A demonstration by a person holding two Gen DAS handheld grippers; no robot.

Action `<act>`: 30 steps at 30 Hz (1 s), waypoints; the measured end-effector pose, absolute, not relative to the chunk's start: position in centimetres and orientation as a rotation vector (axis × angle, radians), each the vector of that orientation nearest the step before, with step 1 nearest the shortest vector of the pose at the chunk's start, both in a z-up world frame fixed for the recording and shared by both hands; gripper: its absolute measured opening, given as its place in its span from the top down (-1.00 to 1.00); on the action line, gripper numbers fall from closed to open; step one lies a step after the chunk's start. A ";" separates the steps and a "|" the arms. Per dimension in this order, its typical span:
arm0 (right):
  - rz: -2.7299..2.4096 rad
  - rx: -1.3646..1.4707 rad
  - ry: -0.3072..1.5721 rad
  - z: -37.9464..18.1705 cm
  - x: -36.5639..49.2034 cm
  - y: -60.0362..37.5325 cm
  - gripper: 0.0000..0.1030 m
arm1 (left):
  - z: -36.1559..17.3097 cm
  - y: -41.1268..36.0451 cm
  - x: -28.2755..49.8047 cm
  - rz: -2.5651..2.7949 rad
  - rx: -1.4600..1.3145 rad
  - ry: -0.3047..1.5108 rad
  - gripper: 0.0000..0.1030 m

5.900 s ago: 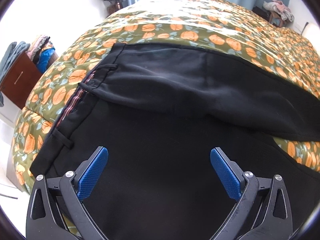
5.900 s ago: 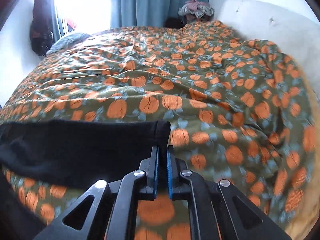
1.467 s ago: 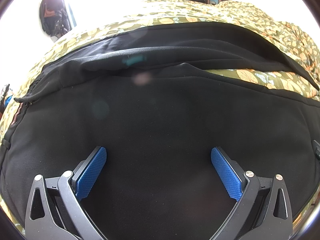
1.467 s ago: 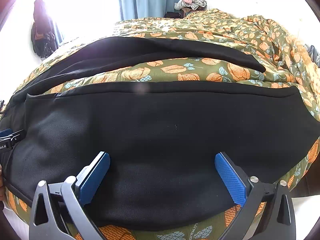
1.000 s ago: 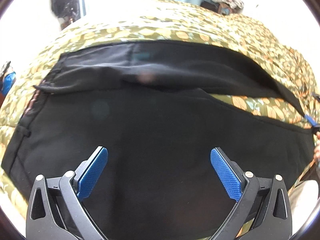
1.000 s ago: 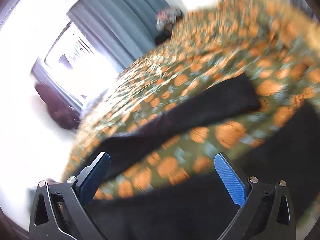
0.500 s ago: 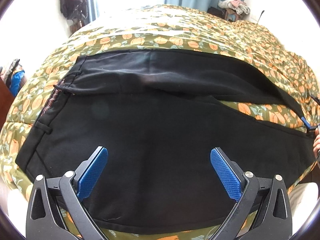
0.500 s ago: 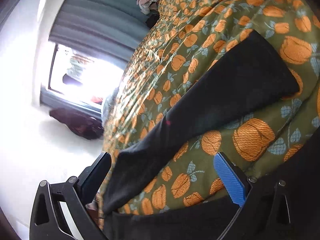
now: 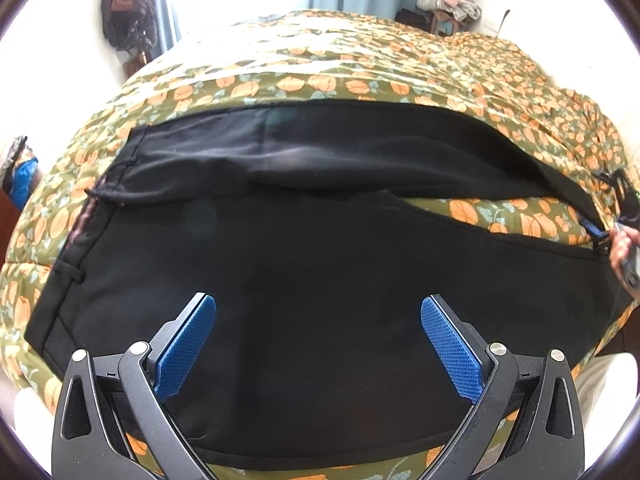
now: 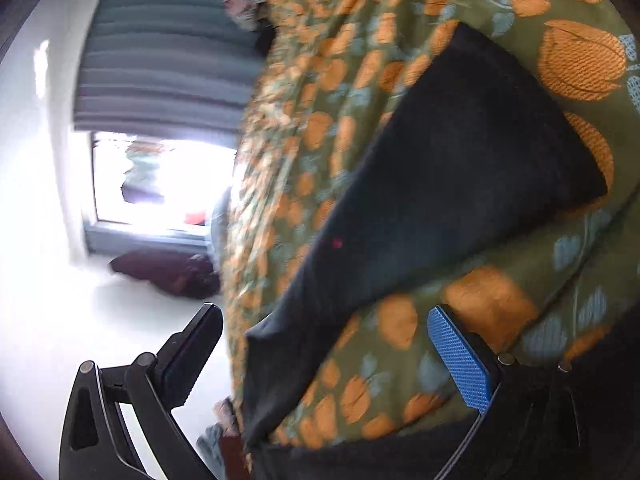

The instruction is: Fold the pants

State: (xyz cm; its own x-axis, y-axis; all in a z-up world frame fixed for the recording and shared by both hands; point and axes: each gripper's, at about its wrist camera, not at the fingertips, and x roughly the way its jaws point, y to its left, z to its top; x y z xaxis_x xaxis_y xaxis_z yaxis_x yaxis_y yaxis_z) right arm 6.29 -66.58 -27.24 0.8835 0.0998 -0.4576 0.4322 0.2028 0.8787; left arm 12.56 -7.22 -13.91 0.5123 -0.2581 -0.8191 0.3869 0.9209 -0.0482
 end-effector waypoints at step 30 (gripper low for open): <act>-0.108 0.874 0.438 -13.7 -1.8 -61.3 0.73 | -14.0 -19.7 29.3 -0.555 -0.114 1.183 -0.99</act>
